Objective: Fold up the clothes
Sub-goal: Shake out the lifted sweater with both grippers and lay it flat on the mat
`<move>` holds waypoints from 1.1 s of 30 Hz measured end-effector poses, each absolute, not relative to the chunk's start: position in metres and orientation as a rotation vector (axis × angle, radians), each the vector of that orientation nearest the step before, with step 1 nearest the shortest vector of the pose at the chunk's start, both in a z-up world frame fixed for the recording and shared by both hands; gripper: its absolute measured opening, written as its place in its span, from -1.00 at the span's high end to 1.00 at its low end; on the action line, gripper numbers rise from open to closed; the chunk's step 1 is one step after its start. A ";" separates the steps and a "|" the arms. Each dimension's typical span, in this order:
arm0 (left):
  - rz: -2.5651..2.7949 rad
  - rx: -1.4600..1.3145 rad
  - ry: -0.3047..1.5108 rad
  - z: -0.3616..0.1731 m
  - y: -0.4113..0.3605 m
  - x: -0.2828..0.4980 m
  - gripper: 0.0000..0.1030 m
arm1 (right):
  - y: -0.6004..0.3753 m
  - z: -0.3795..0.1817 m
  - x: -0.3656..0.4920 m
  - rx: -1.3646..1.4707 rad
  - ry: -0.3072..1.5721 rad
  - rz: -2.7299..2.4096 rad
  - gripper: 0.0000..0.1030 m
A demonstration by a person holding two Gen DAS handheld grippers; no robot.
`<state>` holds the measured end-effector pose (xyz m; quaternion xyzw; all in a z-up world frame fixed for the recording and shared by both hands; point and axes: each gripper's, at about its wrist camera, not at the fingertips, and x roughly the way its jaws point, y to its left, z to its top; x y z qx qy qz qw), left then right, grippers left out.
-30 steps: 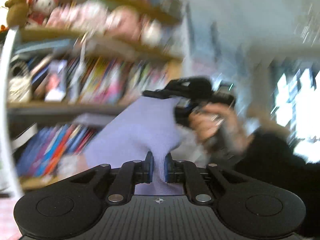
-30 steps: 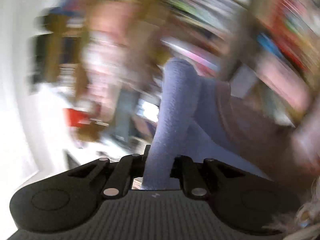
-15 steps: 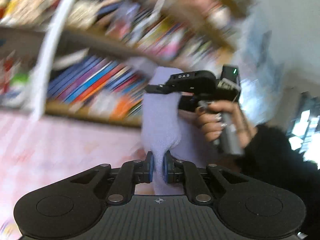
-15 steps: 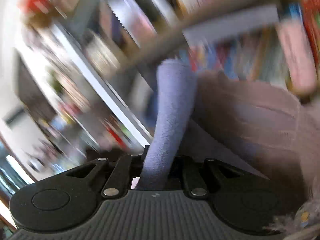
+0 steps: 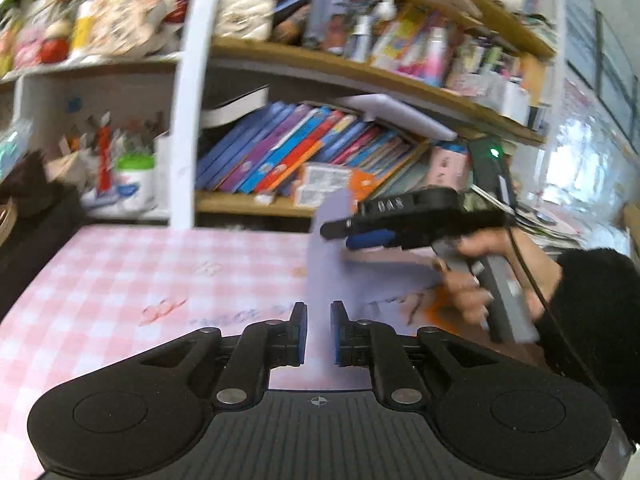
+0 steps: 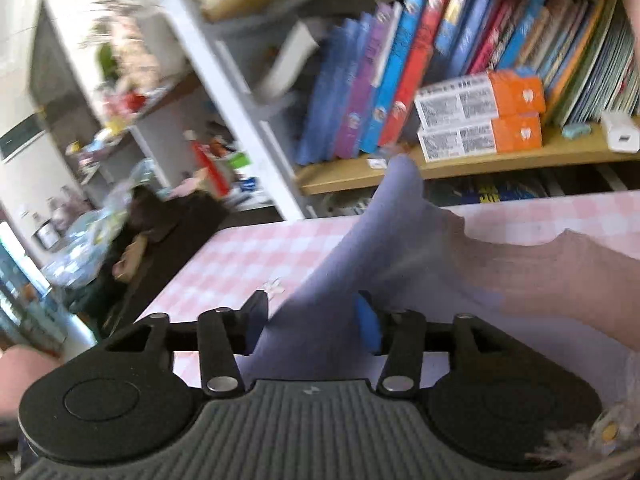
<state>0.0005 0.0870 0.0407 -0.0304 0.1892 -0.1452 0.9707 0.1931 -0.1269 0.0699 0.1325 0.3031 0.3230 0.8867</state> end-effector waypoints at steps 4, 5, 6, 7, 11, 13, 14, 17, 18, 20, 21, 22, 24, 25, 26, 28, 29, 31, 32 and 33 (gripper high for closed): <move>-0.405 0.044 0.344 0.059 0.054 -0.002 0.36 | -0.179 0.081 0.143 0.151 0.566 0.635 0.03; -0.441 0.074 0.342 0.063 0.043 0.001 0.22 | -0.193 0.080 0.130 0.111 0.551 0.608 0.03; -0.473 0.102 0.346 0.065 0.032 0.005 0.17 | -0.207 0.077 0.119 0.069 0.547 0.575 0.03; -0.501 0.135 0.359 0.065 0.019 0.010 0.08 | -0.221 0.073 0.108 0.028 0.544 0.542 0.03; -0.585 0.315 0.427 0.051 -0.039 0.042 0.04 | -0.261 0.048 0.077 -0.086 0.604 0.442 0.06; -0.607 0.419 0.456 0.042 -0.071 0.059 0.04 | -0.272 0.039 0.060 -0.145 0.604 0.402 0.06; -0.615 0.472 0.461 0.037 -0.087 0.067 0.04 | -0.274 0.035 0.055 -0.168 0.599 0.392 0.06; -0.638 0.623 0.475 0.023 -0.132 0.087 0.04 | -0.279 0.024 0.042 -0.212 0.590 0.387 0.07; -0.646 0.656 0.483 0.017 -0.143 0.092 0.04 | -0.282 0.020 0.040 -0.204 0.592 0.392 0.11; -0.654 0.714 0.501 0.006 -0.161 0.104 0.04 | -0.287 0.015 0.037 -0.184 0.592 0.399 0.13; -0.649 0.737 0.505 0.001 -0.168 0.109 0.04 | -0.289 0.014 0.037 -0.172 0.590 0.402 0.18; -0.638 0.759 0.504 -0.004 -0.174 0.113 0.04 | -0.291 0.013 0.036 -0.160 0.589 0.404 0.21; -0.581 0.814 0.458 -0.013 -0.183 0.116 0.04 | -0.289 0.014 0.035 -0.172 0.586 0.403 0.35; -0.555 0.846 0.431 -0.019 -0.187 0.117 0.07 | -0.288 0.014 0.035 -0.181 0.584 0.404 0.37; -0.536 0.882 0.406 -0.025 -0.190 0.116 0.08 | -0.286 0.014 0.035 -0.191 0.583 0.405 0.38; -0.533 0.919 0.392 -0.034 -0.195 0.115 0.23 | -0.286 0.014 0.035 -0.193 0.583 0.406 0.38; -0.536 0.930 0.390 -0.037 -0.197 0.114 0.26 | -0.287 0.014 0.035 -0.188 0.585 0.408 0.35; -0.535 0.946 0.381 -0.039 -0.199 0.113 0.26 | -0.289 0.014 0.037 -0.172 0.589 0.415 0.34; -0.532 0.945 0.385 -0.040 -0.199 0.114 0.27 | -0.289 0.014 0.037 -0.175 0.589 0.414 0.34; -0.531 0.936 0.395 -0.040 -0.199 0.116 0.27 | -0.289 0.014 0.036 -0.177 0.588 0.414 0.34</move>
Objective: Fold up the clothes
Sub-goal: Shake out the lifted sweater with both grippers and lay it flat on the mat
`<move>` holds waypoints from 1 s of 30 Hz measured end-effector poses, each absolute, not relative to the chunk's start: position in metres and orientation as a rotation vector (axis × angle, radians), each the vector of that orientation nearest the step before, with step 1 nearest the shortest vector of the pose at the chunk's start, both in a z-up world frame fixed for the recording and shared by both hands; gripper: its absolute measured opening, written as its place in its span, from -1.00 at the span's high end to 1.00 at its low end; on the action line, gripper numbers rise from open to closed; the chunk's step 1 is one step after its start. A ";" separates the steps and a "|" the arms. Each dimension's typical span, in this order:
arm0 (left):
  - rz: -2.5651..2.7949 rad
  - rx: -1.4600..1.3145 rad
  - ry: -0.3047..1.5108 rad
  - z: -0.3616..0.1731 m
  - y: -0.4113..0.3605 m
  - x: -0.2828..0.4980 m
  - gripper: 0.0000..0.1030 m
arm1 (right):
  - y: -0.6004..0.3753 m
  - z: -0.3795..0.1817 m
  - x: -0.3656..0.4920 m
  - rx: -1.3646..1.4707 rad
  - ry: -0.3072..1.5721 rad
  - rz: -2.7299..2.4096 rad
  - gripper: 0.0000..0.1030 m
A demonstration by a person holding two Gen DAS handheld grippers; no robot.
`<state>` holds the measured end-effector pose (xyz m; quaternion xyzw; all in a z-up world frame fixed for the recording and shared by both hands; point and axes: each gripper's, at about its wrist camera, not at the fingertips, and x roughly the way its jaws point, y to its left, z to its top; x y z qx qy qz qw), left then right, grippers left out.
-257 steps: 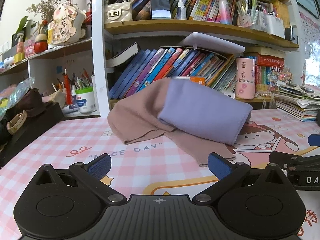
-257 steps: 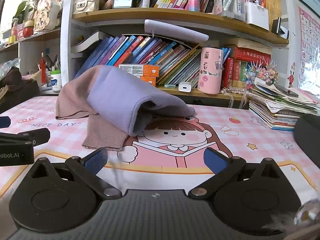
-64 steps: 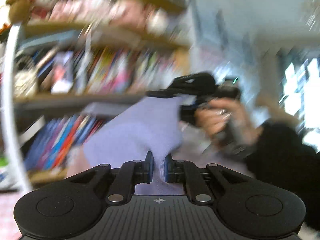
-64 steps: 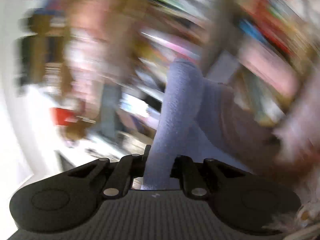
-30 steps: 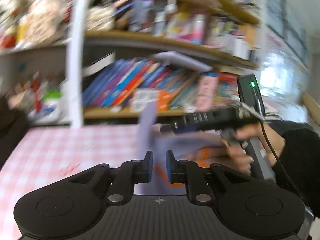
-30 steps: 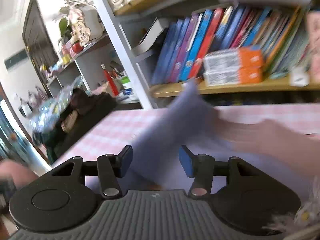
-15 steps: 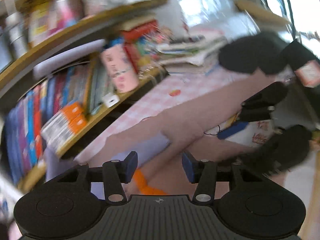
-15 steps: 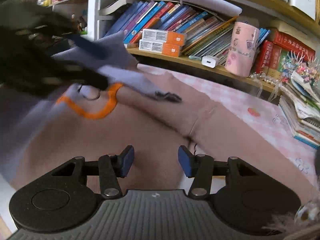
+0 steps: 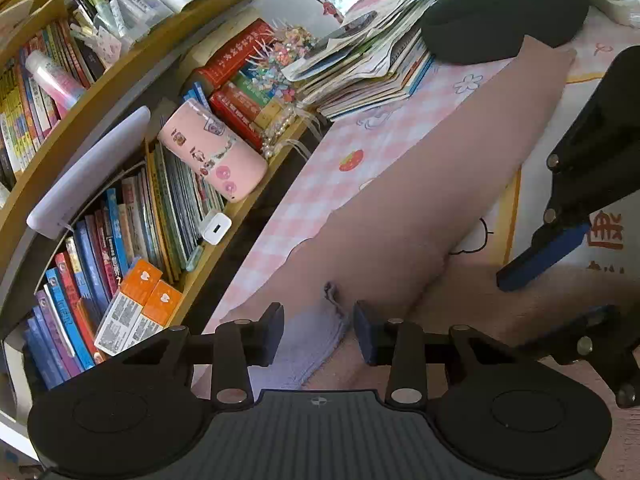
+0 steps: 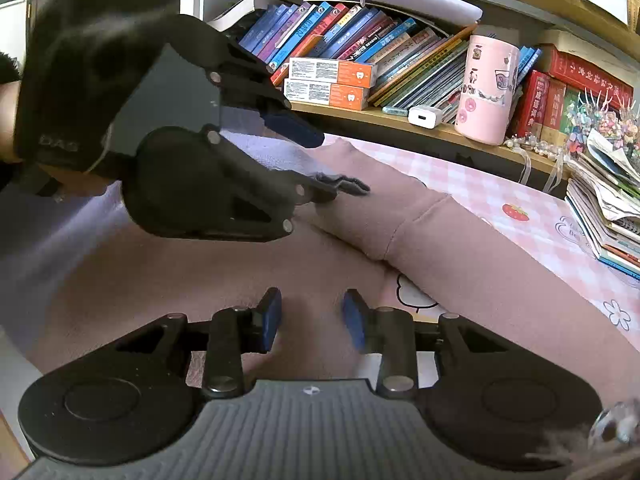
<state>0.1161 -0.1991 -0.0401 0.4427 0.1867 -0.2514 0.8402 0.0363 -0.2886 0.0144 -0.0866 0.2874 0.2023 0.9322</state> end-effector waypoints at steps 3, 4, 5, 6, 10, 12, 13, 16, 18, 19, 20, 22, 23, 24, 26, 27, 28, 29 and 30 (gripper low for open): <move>-0.542 0.920 0.441 -0.043 -0.198 0.120 0.32 | -0.288 0.015 0.035 -0.184 0.587 0.412 0.34; -0.542 0.930 0.452 -0.047 -0.198 0.121 0.33 | -0.288 0.015 0.035 -0.184 0.587 0.412 0.34; -0.539 0.938 0.458 -0.051 -0.198 0.122 0.40 | -0.287 0.015 0.035 -0.184 0.587 0.412 0.34; -0.536 0.935 0.460 -0.053 -0.197 0.123 0.45 | -0.287 0.015 0.035 -0.185 0.588 0.412 0.34; -0.507 0.853 0.438 -0.047 -0.186 0.127 0.85 | -0.287 0.015 0.035 -0.191 0.586 0.409 0.34; -0.475 0.713 0.403 -0.019 -0.167 0.132 0.89 | -0.286 0.014 0.035 -0.194 0.585 0.408 0.34; -0.454 0.629 0.383 -0.003 -0.152 0.136 0.89 | -0.286 0.014 0.034 -0.200 0.584 0.406 0.34; -0.355 0.413 0.333 0.054 -0.079 0.143 0.89 | -0.283 0.013 0.033 -0.217 0.579 0.399 0.34; -0.235 0.338 0.317 0.084 -0.018 0.146 0.89 | -0.281 0.012 0.031 -0.230 0.575 0.394 0.34; -0.159 0.315 0.317 0.094 0.014 0.146 0.89 | -0.281 0.012 0.031 -0.236 0.573 0.392 0.34; -0.081 0.299 0.321 0.101 0.047 0.146 0.89 | -0.280 0.011 0.030 -0.239 0.572 0.391 0.34; 0.055 0.284 0.340 0.107 0.106 0.144 0.89 | -0.281 0.011 0.031 -0.240 0.572 0.391 0.34; 0.122 0.277 0.349 0.108 0.133 0.141 0.89 | -0.282 0.011 0.032 -0.228 0.576 0.389 0.34; 0.177 0.272 0.357 0.108 0.156 0.138 0.89 | -0.283 0.011 0.033 -0.217 0.580 0.387 0.34; 0.273 0.257 0.376 0.105 0.199 0.132 0.90 | -0.283 0.012 0.034 -0.213 0.589 0.383 0.34; 0.301 0.250 0.387 0.102 0.214 0.129 0.90 | -0.281 0.013 0.034 -0.219 0.596 0.378 0.34; 0.318 0.241 0.403 0.097 0.229 0.126 0.89 | -0.280 0.014 0.035 -0.226 0.603 0.373 0.34; 0.328 0.235 0.420 0.090 0.241 0.125 0.89 | -0.278 0.014 0.035 -0.235 0.611 0.367 0.35; 0.338 0.235 0.435 0.082 0.249 0.125 0.89 | -0.275 0.015 0.036 -0.247 0.617 0.361 0.35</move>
